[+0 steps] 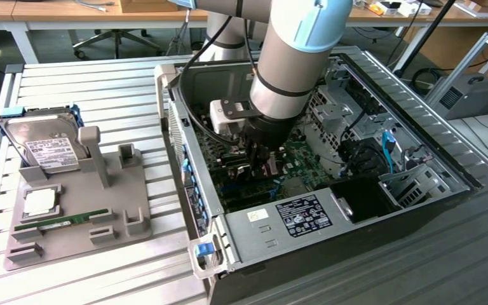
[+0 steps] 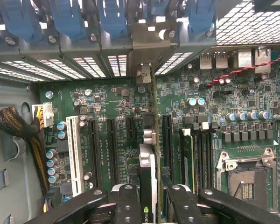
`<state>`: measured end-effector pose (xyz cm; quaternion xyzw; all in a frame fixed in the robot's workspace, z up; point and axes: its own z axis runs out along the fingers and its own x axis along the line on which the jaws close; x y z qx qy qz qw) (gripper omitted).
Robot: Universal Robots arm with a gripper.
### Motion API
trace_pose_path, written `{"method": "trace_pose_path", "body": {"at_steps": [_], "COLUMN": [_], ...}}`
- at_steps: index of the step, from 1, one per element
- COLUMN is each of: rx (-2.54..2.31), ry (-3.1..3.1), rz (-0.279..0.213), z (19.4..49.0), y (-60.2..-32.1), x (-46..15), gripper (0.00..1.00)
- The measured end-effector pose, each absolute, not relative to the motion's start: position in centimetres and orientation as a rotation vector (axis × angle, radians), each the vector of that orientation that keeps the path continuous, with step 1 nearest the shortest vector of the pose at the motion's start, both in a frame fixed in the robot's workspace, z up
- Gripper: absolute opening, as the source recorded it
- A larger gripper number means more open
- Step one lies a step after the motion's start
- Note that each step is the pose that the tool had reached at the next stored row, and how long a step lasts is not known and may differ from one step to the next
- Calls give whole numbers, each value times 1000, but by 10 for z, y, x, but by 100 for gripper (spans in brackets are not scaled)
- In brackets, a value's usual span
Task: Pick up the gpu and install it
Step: 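Insert the gpu into the slot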
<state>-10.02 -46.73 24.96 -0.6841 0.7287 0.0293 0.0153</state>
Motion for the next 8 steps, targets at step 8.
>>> {"method": "trace_pose_path", "body": {"at_steps": [8], "rx": [-2108], "ry": [2285], "rz": [91], "z": [249], "y": [-467], "x": [-100], "gripper": [27]}}
